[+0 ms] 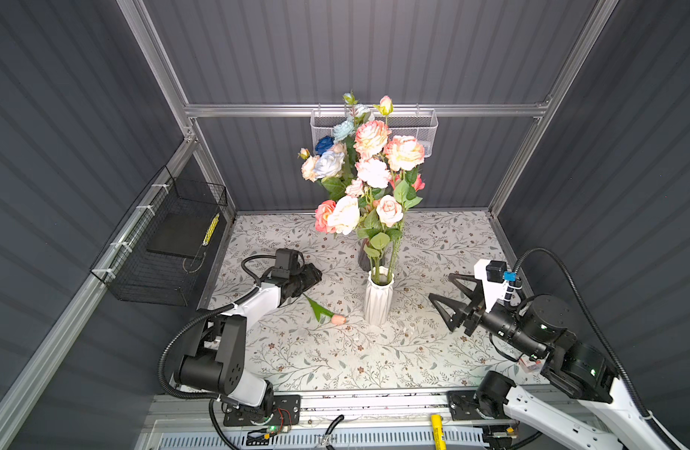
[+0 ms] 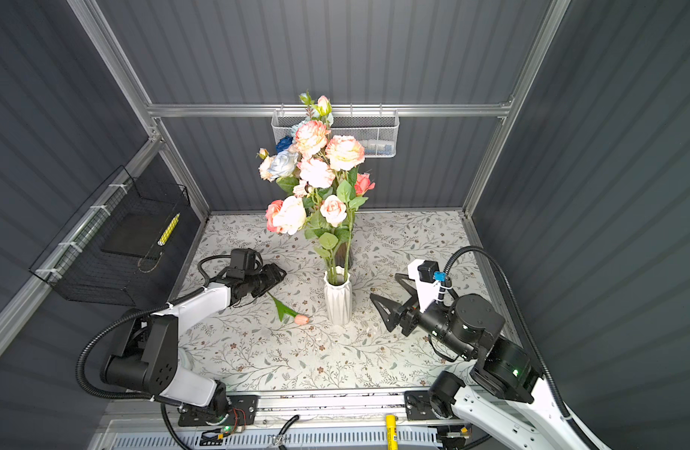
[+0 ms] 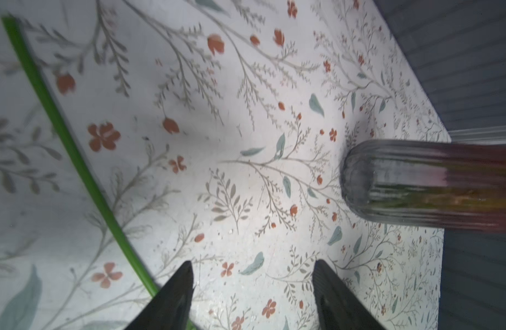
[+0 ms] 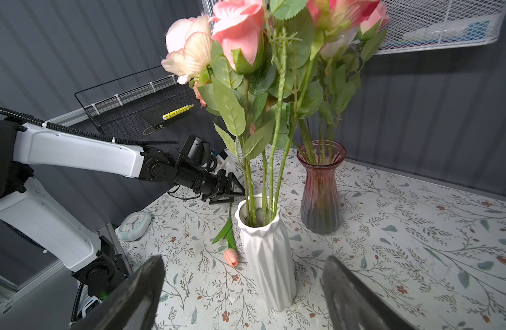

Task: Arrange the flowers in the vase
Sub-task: 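Grasp the pink tulip on the table near its head with the left gripper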

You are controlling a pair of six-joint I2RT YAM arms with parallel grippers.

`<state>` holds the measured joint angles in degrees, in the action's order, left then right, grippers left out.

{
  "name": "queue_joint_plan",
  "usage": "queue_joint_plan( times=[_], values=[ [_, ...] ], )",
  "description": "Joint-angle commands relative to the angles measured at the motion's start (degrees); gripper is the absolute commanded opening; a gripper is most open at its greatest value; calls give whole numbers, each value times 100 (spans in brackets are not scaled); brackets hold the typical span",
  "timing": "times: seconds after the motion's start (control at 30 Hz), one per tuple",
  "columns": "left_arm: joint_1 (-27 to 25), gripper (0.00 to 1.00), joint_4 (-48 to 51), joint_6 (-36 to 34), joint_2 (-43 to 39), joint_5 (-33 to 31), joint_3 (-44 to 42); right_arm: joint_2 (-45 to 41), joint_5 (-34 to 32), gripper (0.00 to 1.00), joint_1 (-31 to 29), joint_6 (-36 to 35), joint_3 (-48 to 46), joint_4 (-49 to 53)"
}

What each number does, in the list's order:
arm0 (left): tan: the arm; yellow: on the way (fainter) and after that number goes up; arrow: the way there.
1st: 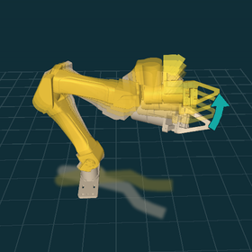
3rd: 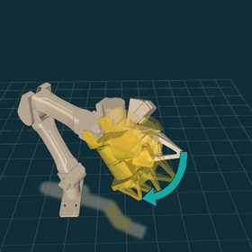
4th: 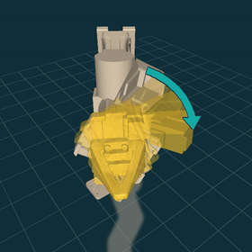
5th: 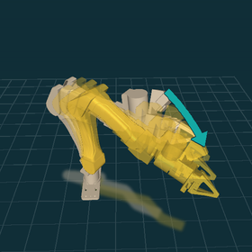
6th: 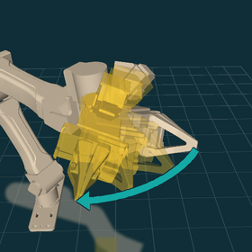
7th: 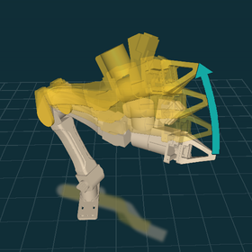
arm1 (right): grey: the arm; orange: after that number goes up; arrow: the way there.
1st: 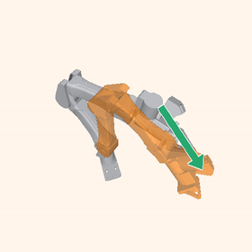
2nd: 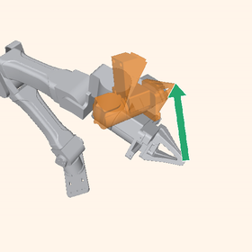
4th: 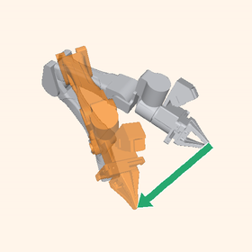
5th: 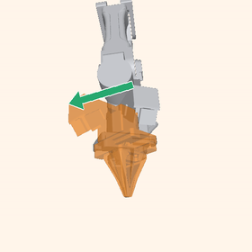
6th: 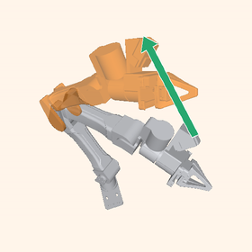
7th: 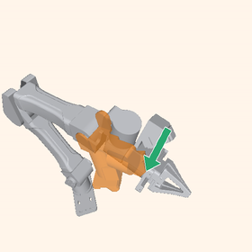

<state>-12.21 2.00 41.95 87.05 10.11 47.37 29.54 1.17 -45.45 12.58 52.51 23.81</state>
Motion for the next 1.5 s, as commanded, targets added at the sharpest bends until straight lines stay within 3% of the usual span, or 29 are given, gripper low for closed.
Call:
queue_joint_plan(
  times=[0.0,0.13,0.3,0.57,0.73,0.93,1.1,1.27,1.47],
  values=[
    [290,68,-482,-118,350,278,179,-21,88,87,19,-12,-74,-62],
    [355,70,-1049,-69,1117,551,365,21,134,87,19,8,-66,-70],
    [400,70,-791,-75,1481,19,469,-23,147,87,27,55,-66,-41],
    [656,69,511,-40,197,-997,-506,-93,168,87,28,8,-99,-123],
    [507,66,1359,150,-611,-624,-1385,-158,189,87,35,-23,-107,-123],
    [-1077,65,2640,768,-1877,-709,-1540,-194,235,87,36,-4,-170,-123],
    [-1853,67,3256,1131,-2347,-941,-1464,-195,252,87,36,25,-206,-298],
    [-2633,61,2976,1051,-2102,-947,-1097,-189,290,87,36,85,-276,-307],
    [-2927,38,1866,1053,-1179,-400,-1028,-216,202,87,45,68,-286,-285]
  ],
)
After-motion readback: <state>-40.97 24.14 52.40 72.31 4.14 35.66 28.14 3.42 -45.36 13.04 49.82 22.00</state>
